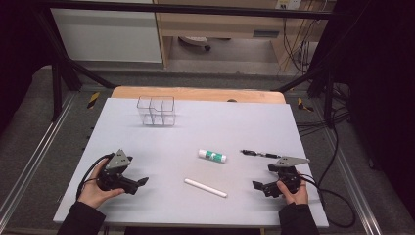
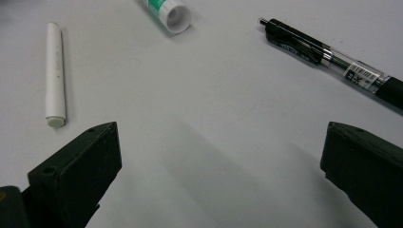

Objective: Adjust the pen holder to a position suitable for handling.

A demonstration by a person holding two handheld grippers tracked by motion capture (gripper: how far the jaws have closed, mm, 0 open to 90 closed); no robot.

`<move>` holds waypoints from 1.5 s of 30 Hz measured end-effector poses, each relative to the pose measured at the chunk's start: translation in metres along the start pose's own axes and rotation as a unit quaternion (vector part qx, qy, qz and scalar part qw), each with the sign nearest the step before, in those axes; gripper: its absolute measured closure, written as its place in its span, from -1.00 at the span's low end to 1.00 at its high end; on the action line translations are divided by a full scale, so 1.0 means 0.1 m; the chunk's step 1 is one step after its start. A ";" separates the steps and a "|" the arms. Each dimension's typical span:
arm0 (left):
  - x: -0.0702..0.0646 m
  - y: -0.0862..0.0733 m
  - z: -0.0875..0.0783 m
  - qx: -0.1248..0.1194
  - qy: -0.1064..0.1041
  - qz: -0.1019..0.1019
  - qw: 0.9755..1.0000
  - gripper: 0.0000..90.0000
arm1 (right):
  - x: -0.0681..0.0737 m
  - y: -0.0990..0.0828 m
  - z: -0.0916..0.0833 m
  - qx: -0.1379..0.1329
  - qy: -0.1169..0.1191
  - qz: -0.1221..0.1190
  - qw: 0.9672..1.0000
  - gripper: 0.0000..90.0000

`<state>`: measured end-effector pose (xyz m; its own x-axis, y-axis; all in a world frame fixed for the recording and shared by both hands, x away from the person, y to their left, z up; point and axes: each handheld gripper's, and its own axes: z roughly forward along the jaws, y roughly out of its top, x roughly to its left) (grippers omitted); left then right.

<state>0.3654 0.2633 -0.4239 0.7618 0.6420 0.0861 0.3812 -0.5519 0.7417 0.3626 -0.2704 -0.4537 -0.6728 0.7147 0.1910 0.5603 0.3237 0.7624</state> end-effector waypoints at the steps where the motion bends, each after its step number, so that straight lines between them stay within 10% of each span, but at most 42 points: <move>1: 0.00 0.02 0.00 0.001 0.003 0.008 1.000 -0.94 | 0.00 0.00 0.00 -0.001 0.000 0.000 1.000 -0.99; 25: 0.14 0.41 0.03 0.024 0.047 0.126 0.991 -0.93 | 0.00 0.00 0.00 0.002 -0.004 -0.001 1.000 -0.99; 45: 0.26 0.67 0.22 0.046 0.075 0.227 0.970 -0.93 | 0.00 0.00 0.01 0.004 -0.005 -0.005 1.000 -0.99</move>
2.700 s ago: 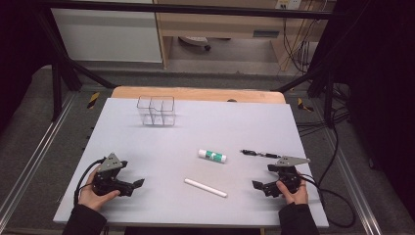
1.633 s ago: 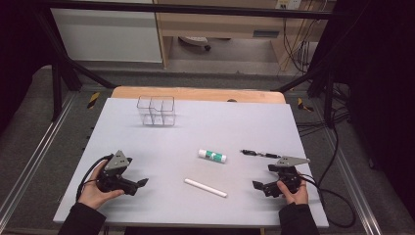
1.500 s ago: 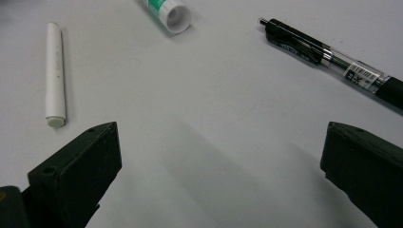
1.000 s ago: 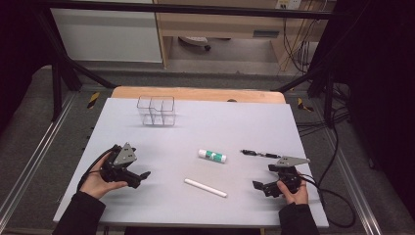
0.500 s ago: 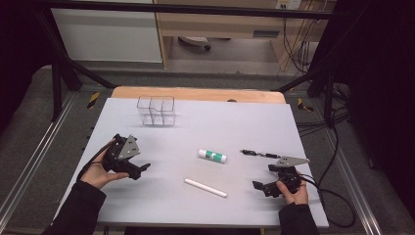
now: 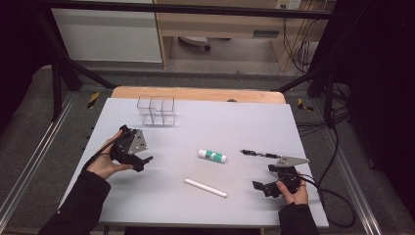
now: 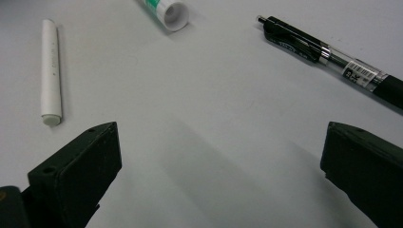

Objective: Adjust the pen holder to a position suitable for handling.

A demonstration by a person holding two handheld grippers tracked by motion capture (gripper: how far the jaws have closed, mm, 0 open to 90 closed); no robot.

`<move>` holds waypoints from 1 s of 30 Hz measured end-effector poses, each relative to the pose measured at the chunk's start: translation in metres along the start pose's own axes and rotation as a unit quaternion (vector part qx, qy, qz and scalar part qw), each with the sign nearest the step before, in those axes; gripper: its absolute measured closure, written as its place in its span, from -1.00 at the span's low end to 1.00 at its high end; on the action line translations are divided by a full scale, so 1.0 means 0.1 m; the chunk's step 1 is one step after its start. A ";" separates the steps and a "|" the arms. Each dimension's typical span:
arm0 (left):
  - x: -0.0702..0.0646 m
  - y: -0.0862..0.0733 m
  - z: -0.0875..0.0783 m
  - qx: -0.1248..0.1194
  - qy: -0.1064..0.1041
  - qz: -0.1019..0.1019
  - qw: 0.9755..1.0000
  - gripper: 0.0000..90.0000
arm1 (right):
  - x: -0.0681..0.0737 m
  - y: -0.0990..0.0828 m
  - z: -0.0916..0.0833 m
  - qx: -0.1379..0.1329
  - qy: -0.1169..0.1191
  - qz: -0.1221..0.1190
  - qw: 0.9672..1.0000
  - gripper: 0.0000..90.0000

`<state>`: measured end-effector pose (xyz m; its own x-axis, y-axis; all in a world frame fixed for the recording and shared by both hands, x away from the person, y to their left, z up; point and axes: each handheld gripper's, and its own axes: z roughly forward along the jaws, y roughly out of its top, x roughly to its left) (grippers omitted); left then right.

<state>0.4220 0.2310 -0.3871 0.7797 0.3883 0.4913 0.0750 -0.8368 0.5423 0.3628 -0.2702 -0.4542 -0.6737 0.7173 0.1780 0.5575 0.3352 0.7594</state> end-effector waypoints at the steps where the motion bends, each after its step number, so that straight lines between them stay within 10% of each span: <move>1: 0.03 0.03 0.02 0.002 0.004 0.011 1.000 -0.93 | 0.00 0.00 0.00 0.000 -0.001 0.000 1.000 -0.99; 30: 0.51 0.15 0.40 0.009 0.052 0.113 0.992 -0.45 | 0.00 0.00 0.00 0.002 0.000 0.000 1.000 -0.99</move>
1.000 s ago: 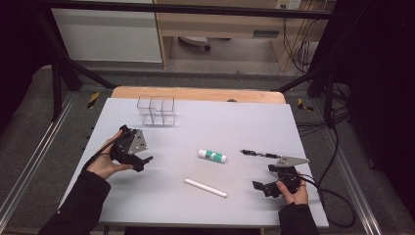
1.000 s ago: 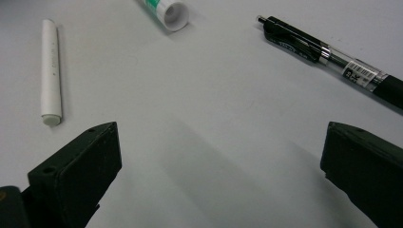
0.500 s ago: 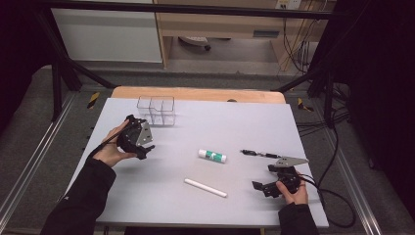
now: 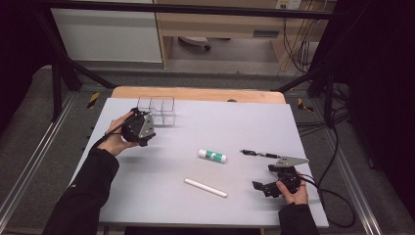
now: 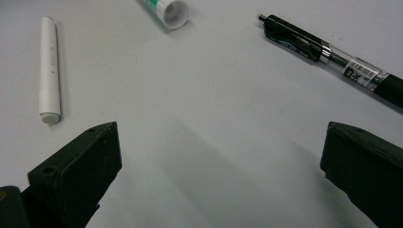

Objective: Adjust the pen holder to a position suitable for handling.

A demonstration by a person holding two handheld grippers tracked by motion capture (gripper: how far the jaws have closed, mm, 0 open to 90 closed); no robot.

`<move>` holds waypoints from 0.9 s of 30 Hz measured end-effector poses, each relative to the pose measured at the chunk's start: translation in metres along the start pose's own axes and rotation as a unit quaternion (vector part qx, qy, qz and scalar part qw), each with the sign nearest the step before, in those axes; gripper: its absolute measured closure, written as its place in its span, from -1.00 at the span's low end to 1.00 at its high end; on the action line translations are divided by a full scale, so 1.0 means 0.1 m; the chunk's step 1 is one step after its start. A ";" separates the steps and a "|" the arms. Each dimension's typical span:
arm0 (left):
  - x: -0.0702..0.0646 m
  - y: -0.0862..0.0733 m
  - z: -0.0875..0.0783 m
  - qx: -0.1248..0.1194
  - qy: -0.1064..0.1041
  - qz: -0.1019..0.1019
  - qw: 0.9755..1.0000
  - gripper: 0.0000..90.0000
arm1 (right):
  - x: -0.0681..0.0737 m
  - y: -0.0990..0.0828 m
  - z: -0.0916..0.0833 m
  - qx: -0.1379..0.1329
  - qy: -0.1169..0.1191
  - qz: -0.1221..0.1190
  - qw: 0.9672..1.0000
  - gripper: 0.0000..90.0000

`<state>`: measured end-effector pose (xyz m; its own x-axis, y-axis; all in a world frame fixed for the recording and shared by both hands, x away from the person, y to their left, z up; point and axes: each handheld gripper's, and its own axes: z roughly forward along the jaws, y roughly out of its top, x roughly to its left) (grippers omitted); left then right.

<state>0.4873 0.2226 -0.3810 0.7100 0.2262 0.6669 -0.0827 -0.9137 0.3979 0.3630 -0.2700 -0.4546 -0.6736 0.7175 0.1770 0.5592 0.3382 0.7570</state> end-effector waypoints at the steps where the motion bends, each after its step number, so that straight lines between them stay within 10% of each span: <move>1: 0.01 0.00 0.02 -0.003 0.003 0.002 1.000 -0.44 | 0.00 0.00 0.00 0.000 0.000 0.000 1.000 -0.99; 27: 0.18 0.09 0.33 0.028 0.026 0.113 0.993 0.03 | 0.00 0.00 0.00 0.002 0.001 -0.004 1.000 -0.99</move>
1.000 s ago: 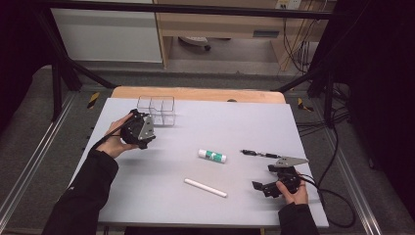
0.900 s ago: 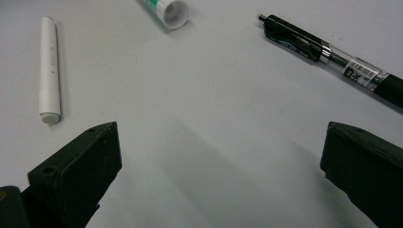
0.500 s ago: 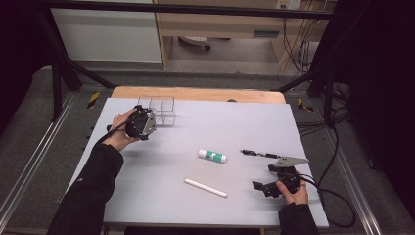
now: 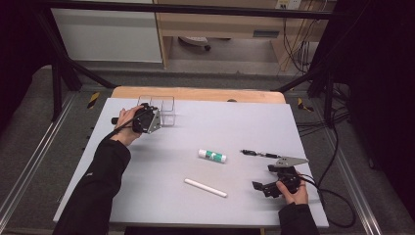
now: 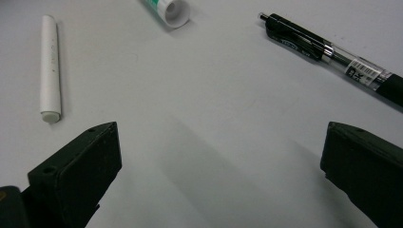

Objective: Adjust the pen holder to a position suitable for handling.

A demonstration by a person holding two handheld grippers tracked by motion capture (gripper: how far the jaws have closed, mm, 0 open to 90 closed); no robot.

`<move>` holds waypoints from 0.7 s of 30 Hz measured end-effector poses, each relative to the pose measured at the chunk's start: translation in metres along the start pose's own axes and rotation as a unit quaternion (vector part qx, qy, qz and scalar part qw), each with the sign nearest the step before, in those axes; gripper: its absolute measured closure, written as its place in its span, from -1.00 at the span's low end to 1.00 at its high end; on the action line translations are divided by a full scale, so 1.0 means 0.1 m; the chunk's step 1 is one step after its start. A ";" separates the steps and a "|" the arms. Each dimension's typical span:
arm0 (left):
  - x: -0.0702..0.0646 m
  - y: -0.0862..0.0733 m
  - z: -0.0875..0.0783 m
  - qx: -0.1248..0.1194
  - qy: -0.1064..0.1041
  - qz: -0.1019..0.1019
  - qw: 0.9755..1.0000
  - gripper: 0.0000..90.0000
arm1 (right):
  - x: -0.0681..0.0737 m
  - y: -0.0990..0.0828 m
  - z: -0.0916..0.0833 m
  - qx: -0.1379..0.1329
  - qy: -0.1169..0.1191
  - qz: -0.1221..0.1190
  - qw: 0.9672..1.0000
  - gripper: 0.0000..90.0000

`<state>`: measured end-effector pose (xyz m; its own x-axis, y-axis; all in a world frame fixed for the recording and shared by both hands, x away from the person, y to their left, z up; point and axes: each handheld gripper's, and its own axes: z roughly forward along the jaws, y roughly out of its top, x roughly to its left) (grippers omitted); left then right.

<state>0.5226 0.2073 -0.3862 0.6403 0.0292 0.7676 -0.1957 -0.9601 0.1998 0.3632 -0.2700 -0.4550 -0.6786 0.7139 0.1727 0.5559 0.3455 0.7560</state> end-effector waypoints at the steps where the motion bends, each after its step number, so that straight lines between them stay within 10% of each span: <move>1: 0.00 0.00 0.01 0.001 0.001 0.005 1.000 0.04 | 0.00 0.00 0.00 0.000 0.001 0.002 1.000 -0.99; 21: 0.10 -0.04 0.11 0.016 0.000 0.011 1.000 0.10 | 0.00 0.00 -0.01 -0.001 0.002 0.001 1.000 -0.99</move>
<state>0.5376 0.2083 -0.3858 0.6360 0.0080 0.7717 -0.1852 -0.9692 0.1626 0.3629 -0.2702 -0.4543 -0.6789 0.7128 0.1764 0.5564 0.3426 0.7570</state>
